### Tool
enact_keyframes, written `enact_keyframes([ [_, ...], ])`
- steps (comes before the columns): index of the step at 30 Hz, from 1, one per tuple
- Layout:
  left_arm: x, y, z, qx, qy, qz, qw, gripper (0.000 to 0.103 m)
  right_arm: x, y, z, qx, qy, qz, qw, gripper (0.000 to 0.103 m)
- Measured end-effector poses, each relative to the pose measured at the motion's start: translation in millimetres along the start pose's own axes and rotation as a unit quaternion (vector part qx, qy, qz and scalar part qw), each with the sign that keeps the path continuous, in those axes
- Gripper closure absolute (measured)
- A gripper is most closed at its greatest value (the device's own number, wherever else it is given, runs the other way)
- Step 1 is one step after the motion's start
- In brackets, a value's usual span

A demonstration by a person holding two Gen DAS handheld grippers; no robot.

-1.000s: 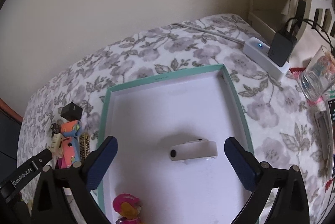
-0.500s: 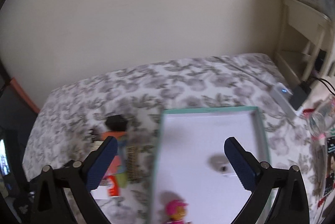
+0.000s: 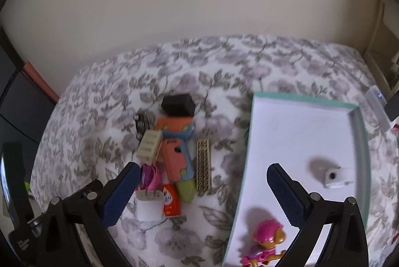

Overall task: Organize rigid objects
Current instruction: 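Move both open tools back over the pile of items, then grasp the white charger plug with the right tool while the left tool grasps the pink watch band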

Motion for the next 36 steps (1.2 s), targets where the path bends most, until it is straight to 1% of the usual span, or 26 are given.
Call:
enact_keyframes([
  [4,5,-4,-8,-0.013,-0.009,-0.004,0.9999,0.011,0,-15,-25,-0.031,0.002,-0.004,1.0,0.001],
  [6,8,-5,-13,-0.022,-0.016,-0.006,0.9996,0.011,0,-22,-36,-0.046,0.003,-0.004,0.999,0.003],
  [9,9,-9,-20,-0.038,-0.024,-0.003,0.999,0.011,-2,-30,-48,-0.06,0.002,0.004,0.998,0.003],
  [11,7,-9,-21,-0.04,-0.02,0.003,0.999,0.011,-4,-33,-51,-0.064,0.005,0.012,0.998,0.004],
  [15,-6,-6,-21,-0.034,-0.001,0.025,0.9991,0.011,-17,-37,-53,-0.067,0.028,0.036,0.997,0.004],
  [21,-25,-5,-27,-0.038,0.014,0.048,0.998,0.011,-34,-43,-61,-0.086,0.064,0.043,0.993,0.004],
  [23,-31,-4,-27,-0.037,0.019,0.055,0.9976,0.011,-37,-46,-66,-0.094,0.072,0.042,0.992,0.009],
  [25,-36,-2,-27,-0.034,0.023,0.063,0.9972,0.011,-42,-48,-70,-0.099,0.083,0.041,0.991,0.01],
  [29,-45,0,-25,-0.03,0.024,0.078,0.9962,0.011,-55,-49,-70,-0.092,0.087,0.072,0.989,0.011],
  [31,-50,1,-25,-0.029,0.023,0.086,0.9956,0.011,-63,-50,-68,-0.089,0.091,0.097,0.987,0.013],
  [36,-60,2,-23,-0.026,0.022,0.099,0.9945,0.011,-78,-59,-70,-0.096,0.085,0.154,0.98,0.017],
])
Point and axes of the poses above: each gripper's, at about its wrist camera, not at the fingertips, and z roughly against the way its jaws point, x to its right, y to its top, the point moved 4 cm from there along -z, roughly the way its jaws point, and after that the axes turned 4 degrees about z, right-handed, at the moved point
